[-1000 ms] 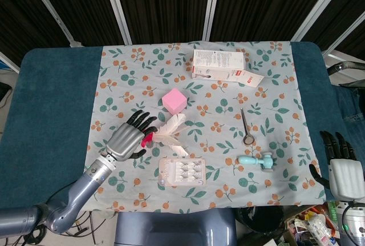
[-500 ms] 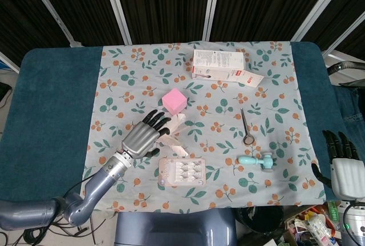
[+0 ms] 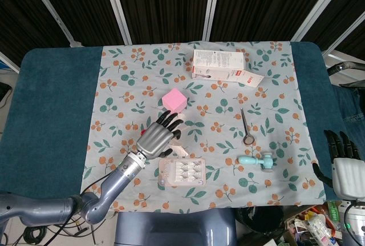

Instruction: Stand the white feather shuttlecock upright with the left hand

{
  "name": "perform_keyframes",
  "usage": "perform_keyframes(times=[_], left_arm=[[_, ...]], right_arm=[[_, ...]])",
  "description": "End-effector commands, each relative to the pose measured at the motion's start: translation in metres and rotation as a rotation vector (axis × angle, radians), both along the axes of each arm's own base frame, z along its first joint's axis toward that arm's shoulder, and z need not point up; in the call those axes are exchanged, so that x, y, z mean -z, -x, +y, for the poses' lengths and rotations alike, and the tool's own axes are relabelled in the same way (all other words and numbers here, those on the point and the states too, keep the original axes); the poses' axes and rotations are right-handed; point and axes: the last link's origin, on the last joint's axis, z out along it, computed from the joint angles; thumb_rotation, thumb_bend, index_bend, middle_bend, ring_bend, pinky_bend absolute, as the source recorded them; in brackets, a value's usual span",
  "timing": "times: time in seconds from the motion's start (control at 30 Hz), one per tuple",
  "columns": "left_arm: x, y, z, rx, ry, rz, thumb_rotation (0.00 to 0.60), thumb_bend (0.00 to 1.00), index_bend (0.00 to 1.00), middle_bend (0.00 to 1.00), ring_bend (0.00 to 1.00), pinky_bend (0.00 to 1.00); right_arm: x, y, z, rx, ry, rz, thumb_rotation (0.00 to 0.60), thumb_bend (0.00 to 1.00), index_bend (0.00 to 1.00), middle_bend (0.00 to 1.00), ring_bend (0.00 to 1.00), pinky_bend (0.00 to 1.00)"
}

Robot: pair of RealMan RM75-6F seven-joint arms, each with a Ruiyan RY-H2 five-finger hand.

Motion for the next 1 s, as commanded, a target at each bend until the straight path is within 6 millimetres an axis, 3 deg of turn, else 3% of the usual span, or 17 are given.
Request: perform_keyframes(times=[0.03,0.77,1.0], left_arm=[[0.0007,-0.0032,0.0009,0.01,-0.012,-0.003,0.6,0.27,0.46,0.16,0.0,0.0],[0.0054,-0.0005,0.0032,0.003,-0.055,0.011,0.6,0.37,0.55,0.25,0.0,0.0],[0.0062,0.0031,0.0041,-0.004,-0.067,0.033,0.6,0.5,0.58,0.27,0.0,0.0]], right_arm=[[-0.0002,0.0002,-0.0001,0.001,0.0,0.0,0.6,0.19,0.0,0.08,0.03,0.14],[-0.001,0.0008,-0.0002,0.004,0.001,-0.002,0.6,0.19,0.0,0.08,0.03,0.14],[-0.0011,0.001,-0.0003,0.004,0.0,-0.005,0.6,0.2,0.0,0.08,0.03,0.14]])
